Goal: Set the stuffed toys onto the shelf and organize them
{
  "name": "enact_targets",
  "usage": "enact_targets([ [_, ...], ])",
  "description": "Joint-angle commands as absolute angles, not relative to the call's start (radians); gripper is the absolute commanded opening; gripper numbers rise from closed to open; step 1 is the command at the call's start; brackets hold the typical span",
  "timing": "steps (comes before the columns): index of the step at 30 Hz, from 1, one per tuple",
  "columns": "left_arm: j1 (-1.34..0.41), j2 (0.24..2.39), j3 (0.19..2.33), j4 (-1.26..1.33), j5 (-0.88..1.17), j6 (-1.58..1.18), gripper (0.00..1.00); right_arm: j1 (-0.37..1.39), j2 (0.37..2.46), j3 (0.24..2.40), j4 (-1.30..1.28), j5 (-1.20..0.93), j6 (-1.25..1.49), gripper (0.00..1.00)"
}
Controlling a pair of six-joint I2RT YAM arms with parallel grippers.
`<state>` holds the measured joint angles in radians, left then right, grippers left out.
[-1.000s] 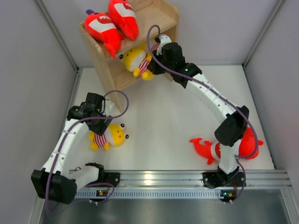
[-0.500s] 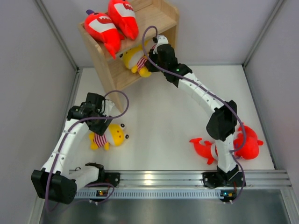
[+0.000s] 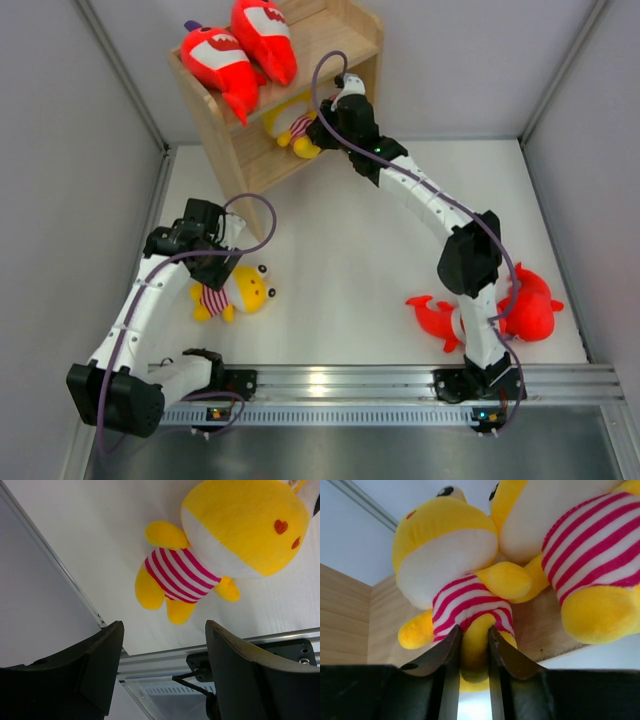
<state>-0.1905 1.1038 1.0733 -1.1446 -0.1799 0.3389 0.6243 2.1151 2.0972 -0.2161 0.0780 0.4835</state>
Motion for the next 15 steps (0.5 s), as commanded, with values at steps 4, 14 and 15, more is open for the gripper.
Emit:
enact_targets([
  [4, -0.186, 1.085, 1.077, -1.155, -0.169, 0.341, 0.72, 0.607, 2.094, 2.125, -0.17, 0.084, 0.48, 0.41],
  [14, -0.186, 1.074, 1.104, -1.158, 0.096, 0.477, 0.72, 0.607, 1.904, 2.017, -0.196, 0.072, 0.341, 0.71],
  [15, -0.187, 1.078, 1.112, -1.16, 0.144, 0.529, 0.73, 0.607, 1.893, 2.01, -0.196, 0.074, 0.331, 0.73],
])
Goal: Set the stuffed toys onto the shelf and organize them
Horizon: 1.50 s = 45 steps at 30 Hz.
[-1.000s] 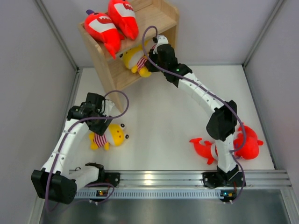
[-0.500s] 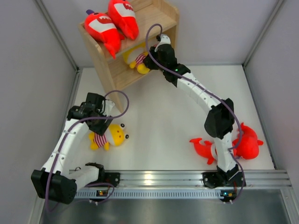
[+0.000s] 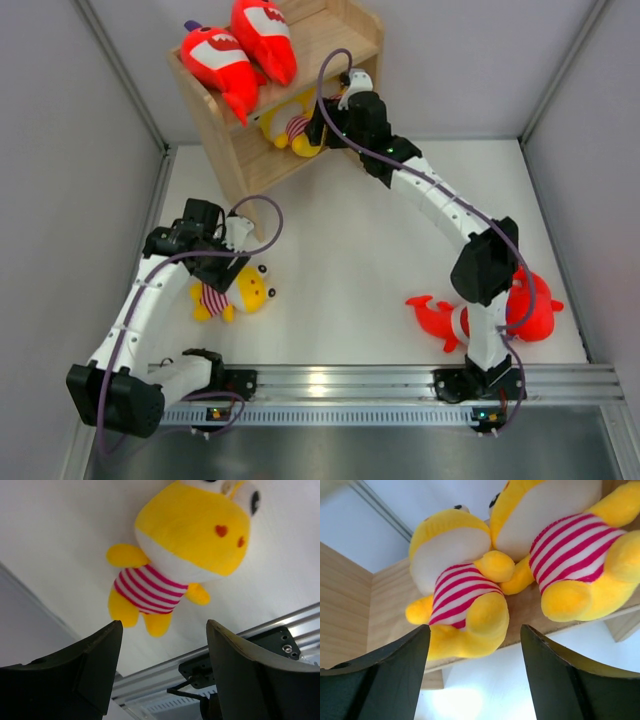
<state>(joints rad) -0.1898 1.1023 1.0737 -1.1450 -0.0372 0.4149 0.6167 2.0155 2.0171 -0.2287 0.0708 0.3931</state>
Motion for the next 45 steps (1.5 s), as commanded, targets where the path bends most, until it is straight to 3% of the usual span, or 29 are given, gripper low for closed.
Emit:
enact_targets([
  [1, -0.187, 1.08, 1.112, -1.158, 0.235, 0.554, 0.75, 0.607, 1.881, 1.996, -0.199, 0.074, 0.315, 0.73],
  [7, -0.209, 1.129, 1.083, -1.137, 0.384, 0.724, 0.81, 0.607, 1.822, 1.938, -0.221, 0.038, 0.279, 0.75],
  [20, -0.344, 1.239, 0.871, -0.812, 0.141, 0.785, 0.8, 0.607, 1.542, 1.631, -0.221, 0.023, 0.233, 0.75],
  [23, -0.344, 1.229, 0.848, -0.756, 0.117, 0.773, 0.74, 0.606, 1.481, 1.562, -0.216, 0.031, 0.232, 0.75],
  [27, -0.344, 1.216, 0.816, -0.696, 0.1, 0.773, 0.57, 0.607, 1.414, 1.471, -0.192, 0.026, 0.242, 0.75],
  [30, -0.344, 1.239, 0.807, -0.699, 0.12, 0.767, 0.32, 0.607, 1.379, 1.425, -0.198, 0.032, 0.233, 0.75],
  [31, -0.344, 1.238, 0.807, -0.699, 0.129, 0.761, 0.21, 0.607, 1.367, 1.411, -0.202, 0.032, 0.23, 0.75],
  [32, -0.344, 1.238, 0.81, -0.699, 0.152, 0.743, 0.0, 0.607, 1.359, 1.407, -0.212, 0.032, 0.227, 0.74],
  [38, -0.344, 1.183, 0.908, -0.707, 0.238, 0.579, 0.0, 0.607, 1.29, 1.37, -0.227, 0.009, 0.193, 0.74],
  [45, -0.342, 1.213, 1.24, -0.814, 0.294, 0.279, 0.0, 0.638, 1.164, 1.28, -0.161, -0.201, -0.037, 0.72],
])
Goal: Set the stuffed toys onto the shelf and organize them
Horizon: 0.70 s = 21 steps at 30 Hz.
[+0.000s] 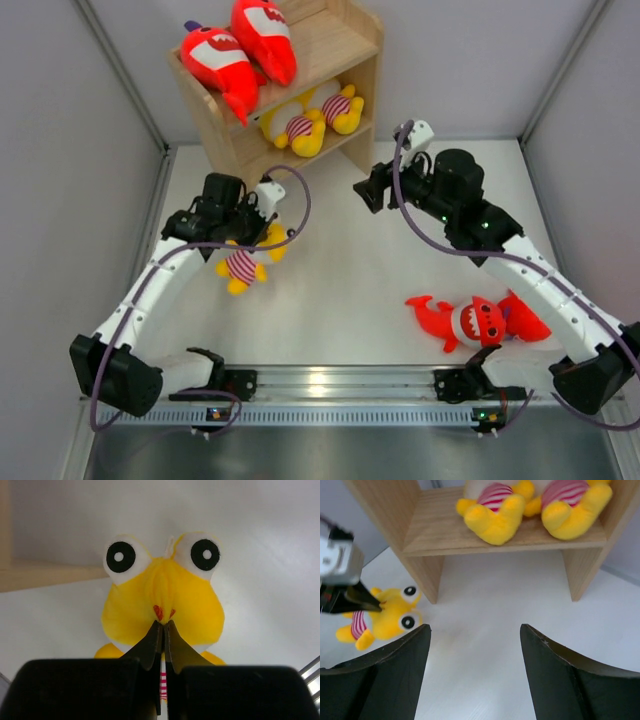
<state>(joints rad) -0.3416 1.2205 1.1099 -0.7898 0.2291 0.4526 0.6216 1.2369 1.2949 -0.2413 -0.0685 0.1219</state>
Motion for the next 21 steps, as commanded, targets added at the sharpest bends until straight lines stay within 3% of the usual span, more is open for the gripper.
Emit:
enact_targets([
  [1, -0.344, 1.213, 1.265, -0.83, 0.313, 0.258, 0.0, 0.65, 1.14, 1.267, -0.137, -0.281, -0.082, 0.72],
  [8, -0.344, 1.258, 1.41, -0.874, 0.339, 0.129, 0.0, 1.004, 1.12, 1.062, 0.117, -0.246, -0.572, 0.7],
  [15, -0.344, 1.253, 1.41, -0.874, 0.33, 0.109, 0.0, 1.225, 1.347, 1.166, 0.074, -0.158, -0.834, 0.72],
  [21, -0.344, 1.249, 1.417, -0.874, 0.318, 0.11, 0.0, 1.313, 1.538, 1.227, 0.118, -0.074, -0.904, 0.72],
])
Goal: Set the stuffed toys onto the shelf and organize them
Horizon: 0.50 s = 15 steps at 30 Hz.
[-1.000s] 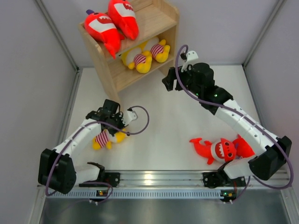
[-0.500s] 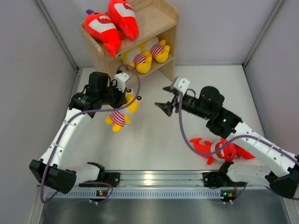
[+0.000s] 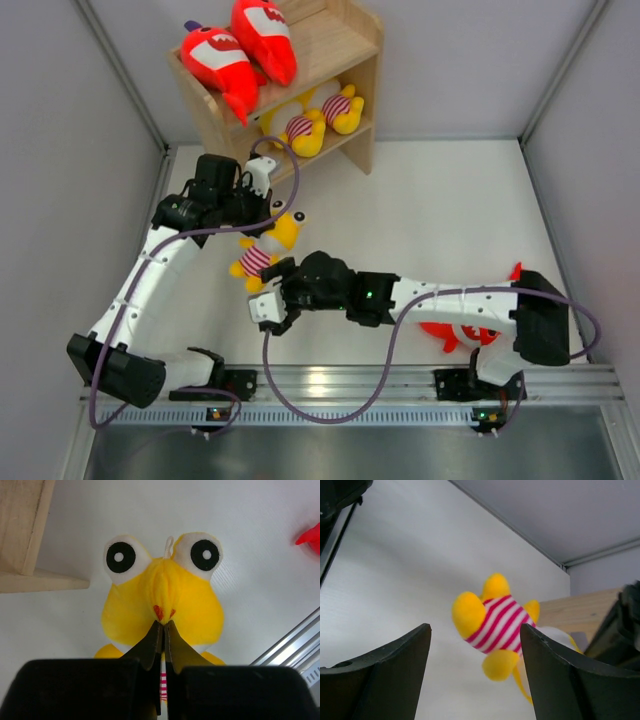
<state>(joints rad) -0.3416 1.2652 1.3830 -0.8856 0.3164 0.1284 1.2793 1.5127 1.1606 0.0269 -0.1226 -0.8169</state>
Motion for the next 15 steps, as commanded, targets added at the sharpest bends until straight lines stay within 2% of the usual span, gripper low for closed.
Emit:
enact_targets([
  [1, -0.344, 1.25, 1.42, -0.874, 0.316, 0.11, 0.0, 1.316, 1.569, 1.23, 0.133, -0.066, -0.905, 0.72],
  [9, -0.344, 1.256, 1.427, -0.876, 0.311, 0.118, 0.0, 1.344, 1.692, 1.252, 0.15, 0.047, -0.911, 0.73],
  [15, -0.344, 1.252, 1.434, -0.874, 0.307, 0.127, 0.0, 1.348, 1.801, 1.276, 0.195, 0.25, -0.98, 0.72],
])
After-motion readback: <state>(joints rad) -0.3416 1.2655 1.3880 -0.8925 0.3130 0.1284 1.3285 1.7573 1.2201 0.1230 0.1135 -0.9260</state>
